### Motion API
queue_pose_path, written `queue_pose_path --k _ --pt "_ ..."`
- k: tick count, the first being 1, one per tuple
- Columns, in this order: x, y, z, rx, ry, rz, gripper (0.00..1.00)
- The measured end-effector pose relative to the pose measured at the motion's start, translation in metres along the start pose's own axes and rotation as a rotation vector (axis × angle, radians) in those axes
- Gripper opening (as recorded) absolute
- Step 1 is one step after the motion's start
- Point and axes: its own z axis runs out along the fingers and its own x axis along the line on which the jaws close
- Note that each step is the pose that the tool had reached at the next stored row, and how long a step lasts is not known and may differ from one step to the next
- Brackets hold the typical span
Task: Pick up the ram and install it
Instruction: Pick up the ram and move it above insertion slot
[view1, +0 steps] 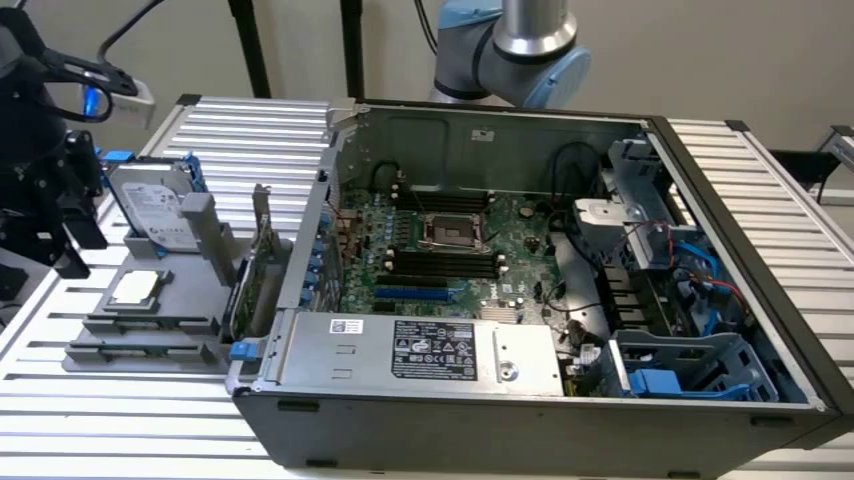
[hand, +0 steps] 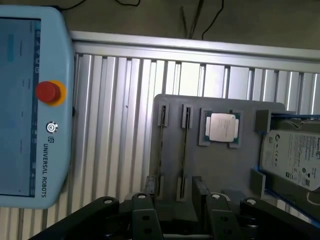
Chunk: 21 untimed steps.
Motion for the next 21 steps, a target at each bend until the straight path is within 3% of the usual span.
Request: queue_pose_path --k 16,21 --pt "0.001 0.0023 0.0292 0.0053 0.0007 -0.007 0.42" --pt "0.002 0.0019 0.0383 0.0094 0.001 -0.007 0.42"
